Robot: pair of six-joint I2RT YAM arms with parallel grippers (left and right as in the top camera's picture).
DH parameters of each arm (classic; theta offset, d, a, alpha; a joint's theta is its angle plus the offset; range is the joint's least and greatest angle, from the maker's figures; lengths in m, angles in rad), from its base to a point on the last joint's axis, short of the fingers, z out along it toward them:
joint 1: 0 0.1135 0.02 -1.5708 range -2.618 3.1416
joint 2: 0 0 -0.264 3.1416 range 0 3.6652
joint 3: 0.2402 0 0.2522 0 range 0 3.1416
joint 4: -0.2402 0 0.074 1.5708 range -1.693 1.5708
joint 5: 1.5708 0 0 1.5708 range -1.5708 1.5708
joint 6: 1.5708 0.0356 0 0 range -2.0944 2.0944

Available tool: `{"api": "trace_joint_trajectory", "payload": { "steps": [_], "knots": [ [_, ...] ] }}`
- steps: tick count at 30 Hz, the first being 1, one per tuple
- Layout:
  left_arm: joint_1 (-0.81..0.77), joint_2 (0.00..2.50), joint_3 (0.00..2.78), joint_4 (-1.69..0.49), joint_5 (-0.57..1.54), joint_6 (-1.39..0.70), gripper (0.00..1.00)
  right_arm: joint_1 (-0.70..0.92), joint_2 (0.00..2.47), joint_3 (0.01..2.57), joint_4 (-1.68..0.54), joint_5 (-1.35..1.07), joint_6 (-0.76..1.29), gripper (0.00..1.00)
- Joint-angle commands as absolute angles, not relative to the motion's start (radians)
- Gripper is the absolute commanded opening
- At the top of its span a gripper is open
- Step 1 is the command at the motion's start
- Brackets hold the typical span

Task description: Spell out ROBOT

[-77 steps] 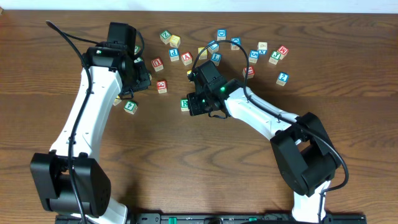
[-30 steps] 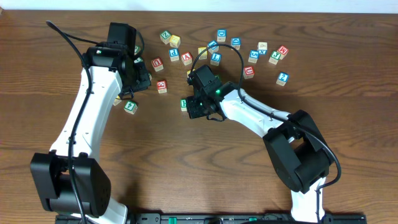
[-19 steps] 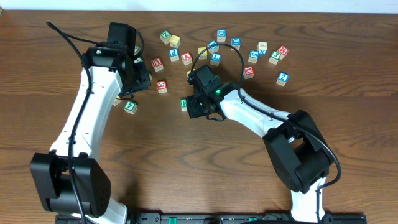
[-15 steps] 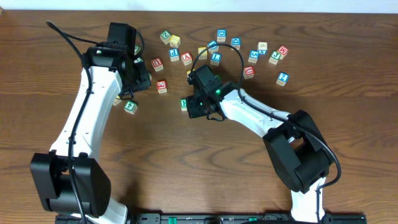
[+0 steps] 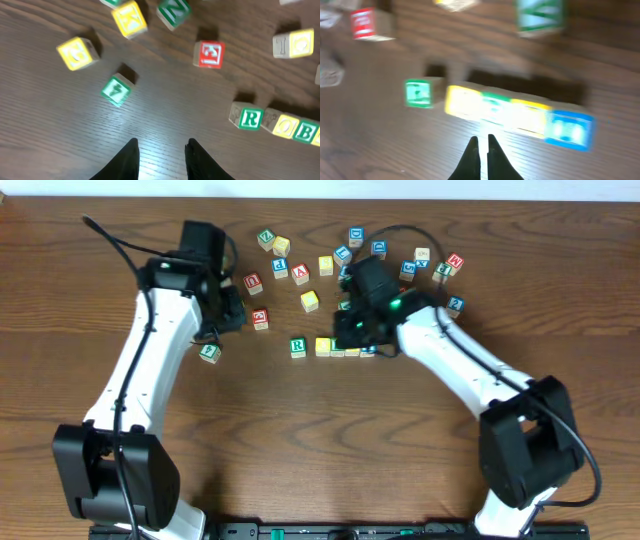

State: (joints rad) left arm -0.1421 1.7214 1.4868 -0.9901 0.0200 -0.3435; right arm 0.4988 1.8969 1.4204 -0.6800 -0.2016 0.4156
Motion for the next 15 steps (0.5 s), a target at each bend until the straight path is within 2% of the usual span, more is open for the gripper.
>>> {"api": "trace_joint_trajectory", "payload": {
  "steps": [1, 9, 15],
  "knots": [
    [-0.182, 1.738, 1.443, -0.974, 0.009, -0.377, 0.30, 0.422, 1.890, 1.430, -0.728, -0.186, 0.408, 0.03],
    [-0.236, 1.749, 1.410, -0.936, 0.012, -0.403, 0.31, 0.311, 1.890, 1.421, -0.835, -0.201, 0.369, 0.06],
    [-0.240, 1.776, 1.409, -0.933, 0.019, -0.425, 0.31, 0.286, 1.891, 1.332, -0.798, -0.201, 0.370, 0.05]
  ]
}}
